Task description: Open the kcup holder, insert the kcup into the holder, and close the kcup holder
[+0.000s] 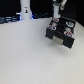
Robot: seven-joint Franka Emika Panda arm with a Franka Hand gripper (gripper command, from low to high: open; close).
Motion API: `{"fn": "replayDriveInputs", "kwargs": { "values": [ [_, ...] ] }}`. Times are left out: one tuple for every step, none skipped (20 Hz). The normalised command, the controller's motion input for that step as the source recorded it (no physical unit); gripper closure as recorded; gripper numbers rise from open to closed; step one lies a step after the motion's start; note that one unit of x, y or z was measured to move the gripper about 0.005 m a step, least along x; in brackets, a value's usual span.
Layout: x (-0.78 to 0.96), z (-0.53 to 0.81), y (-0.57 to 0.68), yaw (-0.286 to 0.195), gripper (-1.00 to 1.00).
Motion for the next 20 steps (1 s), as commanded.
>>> {"fn": "replayDriveInputs", "kwargs": {
  "values": [
    [0.06, 0.05, 0.57, 0.065, 1.00],
    [0.04, 0.03, 0.55, 0.072, 1.00],
    [0.03, 0.02, 0.55, 0.072, 1.00],
    [0.02, 0.01, 0.54, 0.075, 1.00],
    [0.01, 0.00, 0.51, 0.081, 1.00],
    [0.02, -0.03, 0.51, 0.079, 1.00],
    [0.02, -0.04, 0.48, 0.087, 1.00],
    [0.04, -0.07, 0.44, 0.085, 1.00],
    [0.04, -0.10, 0.42, 0.107, 1.00],
    [0.04, -0.10, 0.43, 0.099, 1.00],
    [0.05, -0.11, 0.43, 0.100, 1.00],
    [0.06, -0.12, 0.41, 0.099, 1.00],
    [0.08, -0.14, 0.37, 0.106, 1.00],
    [0.12, -0.14, 0.35, 0.090, 1.00],
    [0.14, -0.12, 0.33, 0.078, 1.00],
    [0.15, -0.14, 0.30, 0.054, 1.00],
    [0.12, -0.17, 0.29, 0.056, 1.00],
    [0.11, -0.20, 0.25, 0.072, 1.00],
    [0.12, -0.19, 0.24, 0.055, 1.00],
    [0.11, -0.19, 0.24, 0.054, 1.00]
  ]
}}
